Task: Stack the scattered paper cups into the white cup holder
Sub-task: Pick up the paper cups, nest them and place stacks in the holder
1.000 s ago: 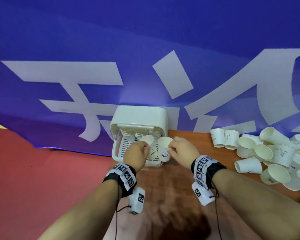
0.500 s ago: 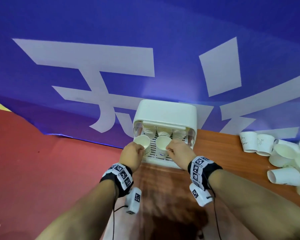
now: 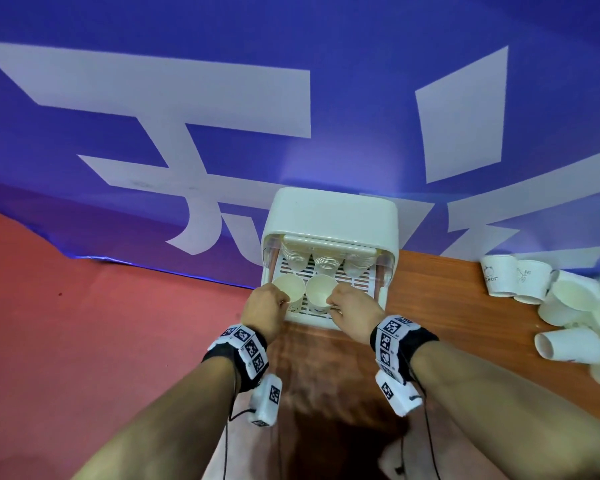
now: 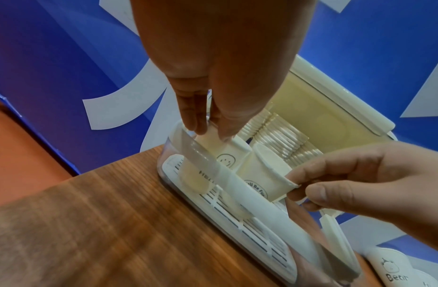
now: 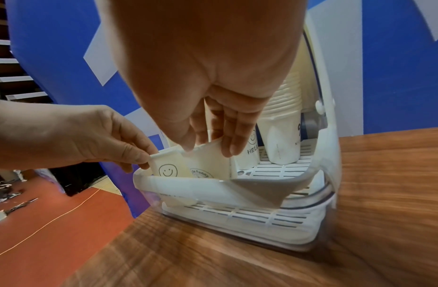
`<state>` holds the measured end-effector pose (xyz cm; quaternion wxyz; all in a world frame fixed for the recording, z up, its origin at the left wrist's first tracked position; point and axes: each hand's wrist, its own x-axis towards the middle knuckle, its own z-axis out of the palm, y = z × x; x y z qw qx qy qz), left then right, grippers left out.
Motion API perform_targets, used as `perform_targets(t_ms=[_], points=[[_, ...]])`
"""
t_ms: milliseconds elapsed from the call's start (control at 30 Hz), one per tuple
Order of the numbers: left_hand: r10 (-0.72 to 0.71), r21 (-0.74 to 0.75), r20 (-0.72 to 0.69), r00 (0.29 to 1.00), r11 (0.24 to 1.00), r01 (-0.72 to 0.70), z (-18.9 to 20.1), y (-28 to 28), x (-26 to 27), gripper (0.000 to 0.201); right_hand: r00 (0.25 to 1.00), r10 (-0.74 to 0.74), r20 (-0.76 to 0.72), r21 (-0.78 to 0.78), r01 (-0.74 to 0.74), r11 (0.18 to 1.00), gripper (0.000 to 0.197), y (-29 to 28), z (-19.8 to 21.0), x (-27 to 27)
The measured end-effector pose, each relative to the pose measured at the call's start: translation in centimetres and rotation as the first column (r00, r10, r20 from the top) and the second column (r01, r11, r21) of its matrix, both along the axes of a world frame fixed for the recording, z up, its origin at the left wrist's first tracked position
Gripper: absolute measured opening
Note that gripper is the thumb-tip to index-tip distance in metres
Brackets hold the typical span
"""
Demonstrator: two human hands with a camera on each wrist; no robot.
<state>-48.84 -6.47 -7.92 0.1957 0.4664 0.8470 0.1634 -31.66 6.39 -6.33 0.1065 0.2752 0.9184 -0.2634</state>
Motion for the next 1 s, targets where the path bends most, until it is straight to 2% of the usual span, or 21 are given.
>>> perform_targets(t_ms=[367,633,800,1000], points=[[0.034,-0.07,0.032,0.999,0.997,-0.031,0.4,-1.0,0.9,0.026,1.0,-0.013,0.019,-0.093,0.015,0.996,0.044,-0.8,0.2,1.3],[-0.018,-0.021,-0.077,0.997,1.0,0.017,3.9,-0.9,3.6,0.025,0.992,-0.088,-0.086,-0.102,0.079,0.992,0.044,-0.8,2.9,3.9],[-0.103,0.087,-0.104,0.989,0.99,0.112,6.0,2.7,8.5,0.022,0.969,-0.171,-0.176,-0.063,0.163,0.985,0.041,1.0,5.7,9.3],[-0.29,0.13,-0.081,0.954,0.945,0.299,6.5,9.2,18.8,0.023,0.924,-0.341,-0.172,-0.021,0.342,0.939,0.039,4.8,6.6,21.1]])
